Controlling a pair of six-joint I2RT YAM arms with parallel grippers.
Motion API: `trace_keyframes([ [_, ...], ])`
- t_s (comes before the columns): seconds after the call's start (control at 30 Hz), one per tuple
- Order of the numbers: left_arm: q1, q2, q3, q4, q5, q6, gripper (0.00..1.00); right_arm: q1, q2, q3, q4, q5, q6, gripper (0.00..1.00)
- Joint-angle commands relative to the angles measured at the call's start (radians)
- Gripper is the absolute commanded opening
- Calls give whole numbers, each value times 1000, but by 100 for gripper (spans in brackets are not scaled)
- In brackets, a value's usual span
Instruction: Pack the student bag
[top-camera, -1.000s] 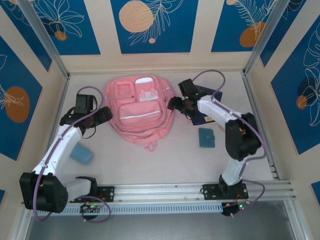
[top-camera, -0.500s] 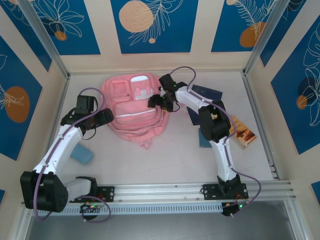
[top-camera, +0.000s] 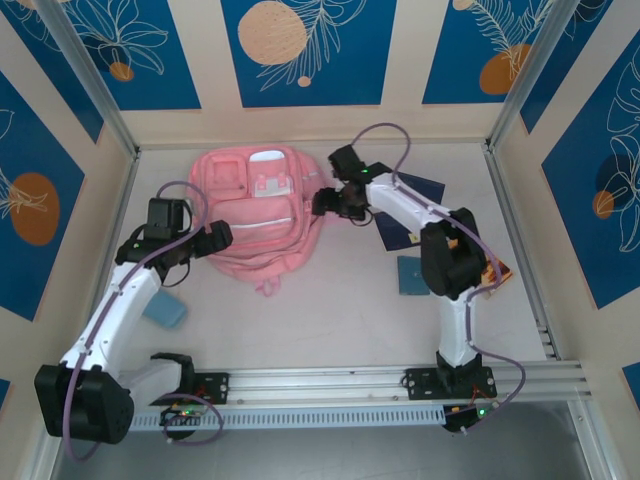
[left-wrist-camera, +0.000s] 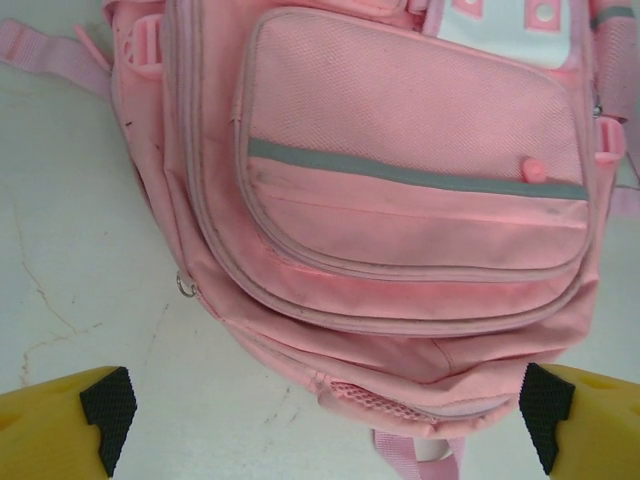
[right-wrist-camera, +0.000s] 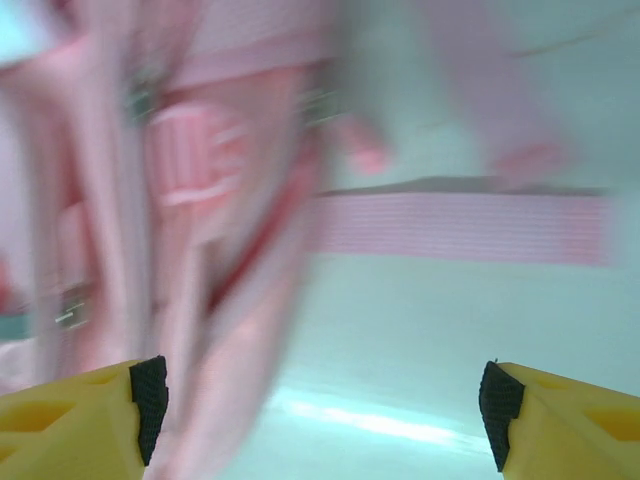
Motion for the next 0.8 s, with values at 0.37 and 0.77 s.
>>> trace_keyframes([
  [0.37,5,28,28,-24,33,0,100,-141,184,96,-210,293,129,71],
  [0.77,-2,70,23,5,135,-7,100,-130,151,-91,-152,20,102,68],
])
